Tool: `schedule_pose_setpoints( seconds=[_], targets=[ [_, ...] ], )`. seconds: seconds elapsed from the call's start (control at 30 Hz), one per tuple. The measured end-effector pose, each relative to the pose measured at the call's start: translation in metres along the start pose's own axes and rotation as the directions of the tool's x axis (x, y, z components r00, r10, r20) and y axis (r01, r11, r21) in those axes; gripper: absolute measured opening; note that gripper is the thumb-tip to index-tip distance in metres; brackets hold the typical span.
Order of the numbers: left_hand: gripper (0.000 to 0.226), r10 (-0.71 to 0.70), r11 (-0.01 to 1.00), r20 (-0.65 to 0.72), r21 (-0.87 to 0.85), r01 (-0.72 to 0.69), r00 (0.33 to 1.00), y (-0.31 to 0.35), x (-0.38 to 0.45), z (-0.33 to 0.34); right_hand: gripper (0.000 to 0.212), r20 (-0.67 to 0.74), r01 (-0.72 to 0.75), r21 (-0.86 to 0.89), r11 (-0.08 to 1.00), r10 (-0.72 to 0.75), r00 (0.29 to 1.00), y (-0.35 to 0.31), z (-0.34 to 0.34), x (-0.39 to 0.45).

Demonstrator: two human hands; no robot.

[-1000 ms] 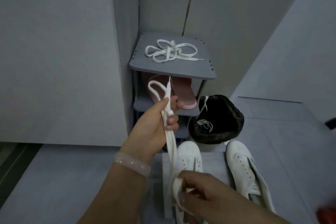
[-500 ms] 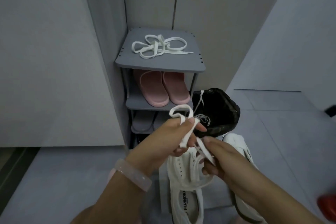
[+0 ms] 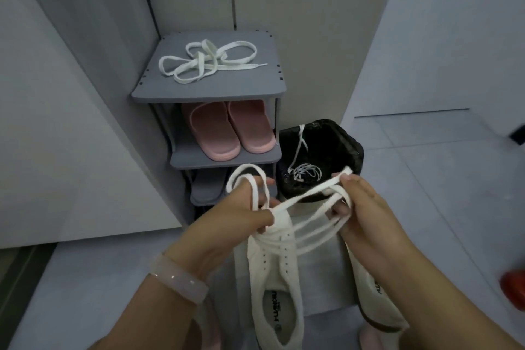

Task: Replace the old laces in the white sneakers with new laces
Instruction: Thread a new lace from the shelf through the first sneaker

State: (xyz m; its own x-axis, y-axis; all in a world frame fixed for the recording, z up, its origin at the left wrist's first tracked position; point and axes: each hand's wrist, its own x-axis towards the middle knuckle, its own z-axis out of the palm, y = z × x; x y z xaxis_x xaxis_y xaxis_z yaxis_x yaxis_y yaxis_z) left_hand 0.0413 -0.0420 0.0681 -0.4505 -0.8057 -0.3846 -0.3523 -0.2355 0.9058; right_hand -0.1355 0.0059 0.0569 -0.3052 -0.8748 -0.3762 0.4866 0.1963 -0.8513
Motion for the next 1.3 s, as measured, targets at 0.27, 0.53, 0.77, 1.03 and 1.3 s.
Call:
schedule_pose_setpoints(
  seconds=[0.27,0.53,0.77,1.03,1.3],
  targets=[
    [0.022,0.073,0.995,-0.196,0.084,-0.057,0.978,0.004,0.011,0.002,0.019,0.041,0.014,0.112,0.994,-0.019,0.999,-0.014,-0.017,0.013],
    [0.024,0.091,0.995,-0.297,0.054,-0.078,0.951,0.001,0.026,0.005,0.037,0.072,-0.117,0.339,0.934,0.098,0.993,-0.02,-0.021,0.01],
    [0.038,0.223,0.719,-0.269,0.694,0.028,0.937,0.0,0.026,0.016,0.018,0.136,-0.041,0.162,0.986,0.019,0.991,-0.014,-0.013,0.007],
    [0.008,0.341,0.855,-0.018,0.421,-0.302,0.94,0.013,0.022,0.044,0.019,0.148,0.092,-0.159,0.983,-0.069,0.987,0.002,-0.003,0.005],
    [0.017,0.393,0.831,-0.207,0.497,-0.25,0.896,0.007,0.027,0.051,0.018,0.16,0.141,-0.216,0.966,-0.108,0.981,0.006,0.001,0.001]
  ],
)
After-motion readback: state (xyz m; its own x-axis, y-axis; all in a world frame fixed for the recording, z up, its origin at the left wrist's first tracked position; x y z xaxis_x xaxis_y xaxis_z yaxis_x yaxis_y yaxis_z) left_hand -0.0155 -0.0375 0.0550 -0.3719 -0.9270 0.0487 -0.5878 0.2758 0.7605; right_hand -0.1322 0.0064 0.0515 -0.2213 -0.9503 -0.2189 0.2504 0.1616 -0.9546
